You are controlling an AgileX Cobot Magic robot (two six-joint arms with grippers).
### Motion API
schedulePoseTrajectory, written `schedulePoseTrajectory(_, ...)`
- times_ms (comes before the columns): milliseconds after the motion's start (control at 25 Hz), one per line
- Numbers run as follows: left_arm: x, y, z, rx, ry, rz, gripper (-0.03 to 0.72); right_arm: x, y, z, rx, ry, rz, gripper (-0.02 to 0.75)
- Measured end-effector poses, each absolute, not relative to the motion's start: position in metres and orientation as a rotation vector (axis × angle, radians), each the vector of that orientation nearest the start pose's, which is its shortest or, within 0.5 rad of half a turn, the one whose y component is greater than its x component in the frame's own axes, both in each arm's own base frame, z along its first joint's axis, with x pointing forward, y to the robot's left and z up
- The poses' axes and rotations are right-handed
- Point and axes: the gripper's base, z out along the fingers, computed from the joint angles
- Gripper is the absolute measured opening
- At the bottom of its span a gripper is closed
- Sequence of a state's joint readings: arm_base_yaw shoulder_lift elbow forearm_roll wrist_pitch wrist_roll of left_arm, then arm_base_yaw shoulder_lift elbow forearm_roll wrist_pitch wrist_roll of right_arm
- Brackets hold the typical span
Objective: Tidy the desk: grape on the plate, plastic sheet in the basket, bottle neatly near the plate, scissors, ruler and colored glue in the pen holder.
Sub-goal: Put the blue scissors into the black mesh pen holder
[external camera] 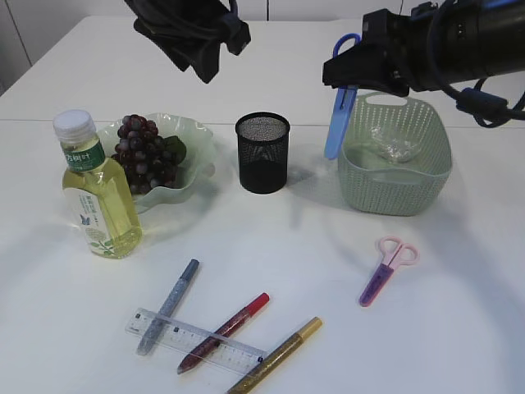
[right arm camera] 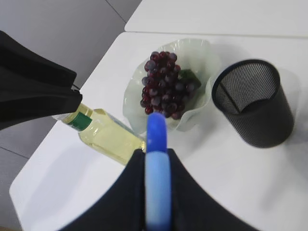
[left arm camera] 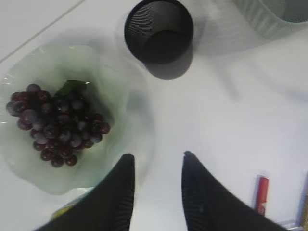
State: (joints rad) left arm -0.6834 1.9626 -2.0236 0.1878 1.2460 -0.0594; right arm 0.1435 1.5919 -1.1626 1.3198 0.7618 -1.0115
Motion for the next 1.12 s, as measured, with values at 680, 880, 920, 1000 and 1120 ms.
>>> schedulePoseTrajectory(680,0.359,-0.236,0.359,0.551,2.402,0.332,0.249,0.372,0.143,0.309,-0.606,1.906,0.667,0.084)
schedulePoseTrajectory(880,0.359,-0.236,0.359,0.505,2.408,0.319,0.249,0.394,0.167,0.295,-0.616,1.908,0.579,0.084)
schedulePoseTrajectory(920,0.360,-0.236,0.359,0.496,2.406,0.312,0.249,0.398,0.170,0.294,-0.605,1.905,0.557,0.084)
schedulePoseTrajectory(1000,0.360,-0.237,0.359,0.481,2.404,0.305,0.249,0.408,0.171,0.288,-0.569,1.909,0.505,0.084)
schedulePoseTrajectory(1120,0.361,-0.238,0.360,0.475,2.390,0.289,0.246,0.420,0.171,0.283,-0.519,1.908,0.446,0.084)
